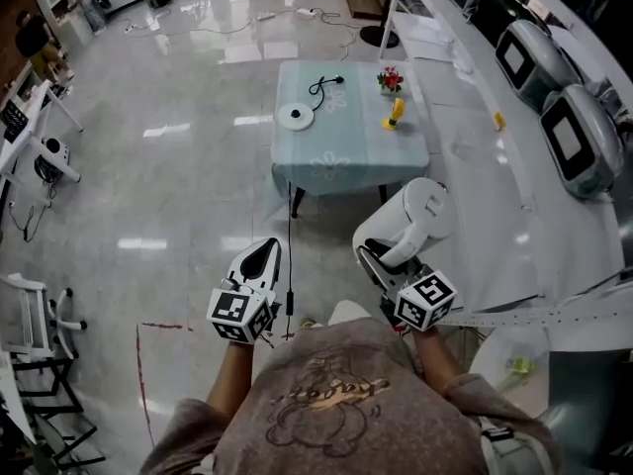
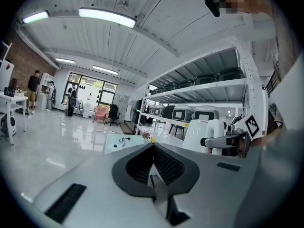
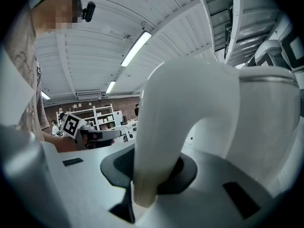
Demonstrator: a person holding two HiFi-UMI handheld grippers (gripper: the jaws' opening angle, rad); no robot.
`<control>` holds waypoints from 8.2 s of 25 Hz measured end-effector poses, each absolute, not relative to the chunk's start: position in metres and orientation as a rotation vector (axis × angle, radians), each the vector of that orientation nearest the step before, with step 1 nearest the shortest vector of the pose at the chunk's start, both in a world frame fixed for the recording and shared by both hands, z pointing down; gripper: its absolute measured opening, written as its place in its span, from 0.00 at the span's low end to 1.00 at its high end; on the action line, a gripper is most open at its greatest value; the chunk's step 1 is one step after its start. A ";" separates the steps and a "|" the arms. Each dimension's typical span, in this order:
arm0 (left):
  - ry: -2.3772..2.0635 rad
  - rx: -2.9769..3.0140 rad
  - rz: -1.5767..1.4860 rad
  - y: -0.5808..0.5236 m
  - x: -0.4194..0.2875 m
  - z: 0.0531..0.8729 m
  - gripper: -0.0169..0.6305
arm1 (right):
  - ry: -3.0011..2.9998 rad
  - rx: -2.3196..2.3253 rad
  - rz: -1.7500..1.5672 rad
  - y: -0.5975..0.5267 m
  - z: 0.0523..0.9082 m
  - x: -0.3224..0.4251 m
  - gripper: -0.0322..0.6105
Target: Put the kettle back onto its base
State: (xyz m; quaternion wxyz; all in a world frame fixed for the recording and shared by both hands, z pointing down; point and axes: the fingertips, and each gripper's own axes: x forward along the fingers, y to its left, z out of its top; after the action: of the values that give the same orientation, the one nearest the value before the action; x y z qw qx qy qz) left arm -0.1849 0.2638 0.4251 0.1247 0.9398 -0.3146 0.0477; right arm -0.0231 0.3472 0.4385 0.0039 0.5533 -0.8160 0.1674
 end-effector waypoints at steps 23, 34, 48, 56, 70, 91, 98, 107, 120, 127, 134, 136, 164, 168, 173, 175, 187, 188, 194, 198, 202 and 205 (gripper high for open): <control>-0.923 2.743 0.134 0.127 -0.136 0.448 0.06 | -2.567 1.702 0.486 0.206 0.454 0.019 0.18; -1.031 2.700 0.186 0.021 -0.089 0.432 0.06 | -2.656 1.579 0.522 0.083 0.446 0.069 0.18; -1.199 2.613 0.225 -0.074 -0.044 0.450 0.06 | -2.735 1.356 0.515 -0.035 0.461 0.115 0.18; -1.235 2.594 0.240 -0.101 -0.042 0.458 0.06 | -2.751 1.292 0.502 -0.070 0.465 0.115 0.18; -1.167 2.600 0.243 -0.158 -0.030 0.465 0.06 | -2.781 1.217 0.404 -0.129 0.458 0.105 0.18; -1.189 2.567 0.266 -0.203 -0.069 0.482 0.06 | -2.762 1.062 0.397 -0.202 0.515 0.040 0.18; -1.217 2.547 0.292 -0.209 -0.081 0.492 0.06 | -2.718 1.039 0.413 -0.221 0.547 0.027 0.18; -1.235 2.498 0.319 -0.213 -0.101 0.504 0.06 | -2.689 0.967 0.391 -0.233 0.583 0.000 0.19; -1.258 2.457 0.354 -0.220 -0.110 0.513 0.06 | -2.671 0.883 0.343 -0.237 0.619 -0.014 0.19; -1.277 2.452 0.362 -0.223 -0.115 0.515 0.06 | -2.681 0.864 0.319 -0.238 0.625 -0.023 0.19; -1.267 2.444 0.362 -0.221 -0.109 0.519 0.06 | -2.687 0.857 0.296 -0.239 0.629 -0.022 0.19; -1.265 2.436 0.360 -0.221 -0.109 0.519 0.06 | -2.690 0.858 0.295 -0.239 0.628 -0.022 0.19; -1.214 2.421 0.327 -0.216 -0.109 0.521 0.06 | -2.649 0.867 0.213 -0.219 0.648 -0.037 0.21; -1.200 2.427 0.326 -0.213 -0.106 0.520 0.06 | -2.619 0.872 0.203 -0.215 0.651 -0.037 0.21; -1.191 2.434 0.320 -0.209 -0.104 0.518 0.06 | -2.592 0.891 0.207 -0.214 0.651 -0.034 0.23; -1.188 2.434 0.317 -0.207 -0.102 0.517 0.06 | -2.588 0.897 0.203 -0.213 0.651 -0.032 0.24; -1.170 2.434 0.303 -0.188 -0.092 0.515 0.06 | -2.567 0.958 0.251 -0.200 0.641 -0.011 0.32; -1.163 2.438 0.303 -0.186 -0.090 0.514 0.06 | -2.567 0.972 0.258 -0.199 0.638 -0.007 0.33; -1.102 2.485 0.312 -0.183 -0.072 0.509 0.06 | -2.555 1.049 0.302 -0.187 0.620 0.023 0.38; -1.058 2.514 0.303 -0.187 -0.056 0.502 0.06 | -2.561 1.112 0.341 -0.180 0.601 0.046 0.37; -1.007 2.564 0.290 -0.196 -0.039 0.492 0.06 | -2.558 1.226 0.326 -0.182 0.575 0.073 0.37; -0.976 2.600 0.276 -0.203 -0.028 0.482 0.06 | -2.555 1.317 0.312 -0.184 0.550 0.091 0.37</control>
State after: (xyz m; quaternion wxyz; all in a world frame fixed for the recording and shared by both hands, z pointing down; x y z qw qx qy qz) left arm -0.0278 -0.2035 0.4816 0.1746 0.9174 -0.3442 0.0973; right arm 0.0914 -0.1842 0.5498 0.1248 0.4518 -0.8768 0.1070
